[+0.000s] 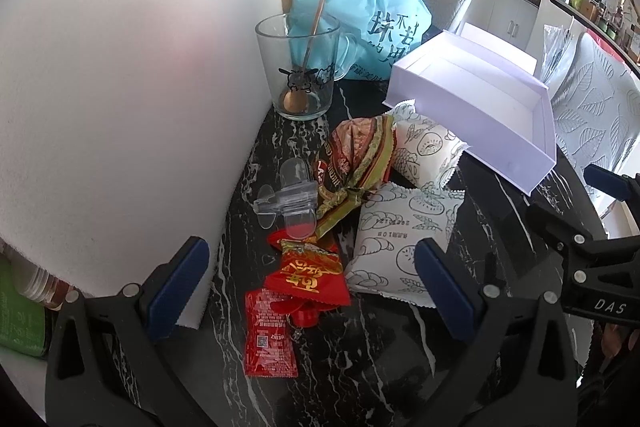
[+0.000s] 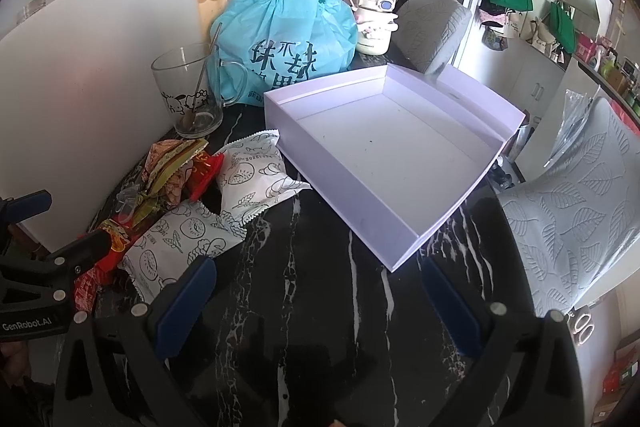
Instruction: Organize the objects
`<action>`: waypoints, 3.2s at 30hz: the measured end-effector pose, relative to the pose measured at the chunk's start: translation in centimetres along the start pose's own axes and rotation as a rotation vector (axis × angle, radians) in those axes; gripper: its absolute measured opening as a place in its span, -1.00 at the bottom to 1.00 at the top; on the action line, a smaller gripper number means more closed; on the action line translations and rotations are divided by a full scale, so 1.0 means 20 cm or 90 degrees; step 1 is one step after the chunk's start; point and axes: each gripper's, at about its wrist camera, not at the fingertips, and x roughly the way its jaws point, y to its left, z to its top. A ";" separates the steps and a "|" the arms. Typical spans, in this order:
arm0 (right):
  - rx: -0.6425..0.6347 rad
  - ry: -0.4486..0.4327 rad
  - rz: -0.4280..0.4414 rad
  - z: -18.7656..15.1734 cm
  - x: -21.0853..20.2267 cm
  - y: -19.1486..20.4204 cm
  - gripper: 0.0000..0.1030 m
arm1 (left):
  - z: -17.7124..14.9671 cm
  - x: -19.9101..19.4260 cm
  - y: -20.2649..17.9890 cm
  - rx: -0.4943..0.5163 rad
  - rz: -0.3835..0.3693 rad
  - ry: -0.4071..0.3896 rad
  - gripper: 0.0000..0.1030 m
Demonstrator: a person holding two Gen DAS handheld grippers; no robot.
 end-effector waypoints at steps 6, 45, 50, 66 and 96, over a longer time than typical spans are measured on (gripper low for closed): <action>-0.002 -0.002 0.000 -0.01 0.00 0.00 1.00 | -0.01 0.01 0.00 -0.002 0.001 0.002 1.00; -0.056 -0.020 0.196 -0.16 0.02 0.13 1.00 | -0.23 -0.09 0.07 -0.053 0.024 0.012 1.00; -0.078 -0.019 0.195 -0.19 0.05 0.17 1.00 | -0.29 -0.05 0.09 -0.058 0.013 0.035 1.00; -0.100 -0.003 0.207 -0.24 0.14 0.27 1.00 | -0.43 0.10 0.22 -0.102 0.007 0.093 0.63; -0.067 -0.021 0.135 -0.06 0.31 0.43 0.80 | -0.43 0.11 0.21 -0.075 0.017 0.037 -0.28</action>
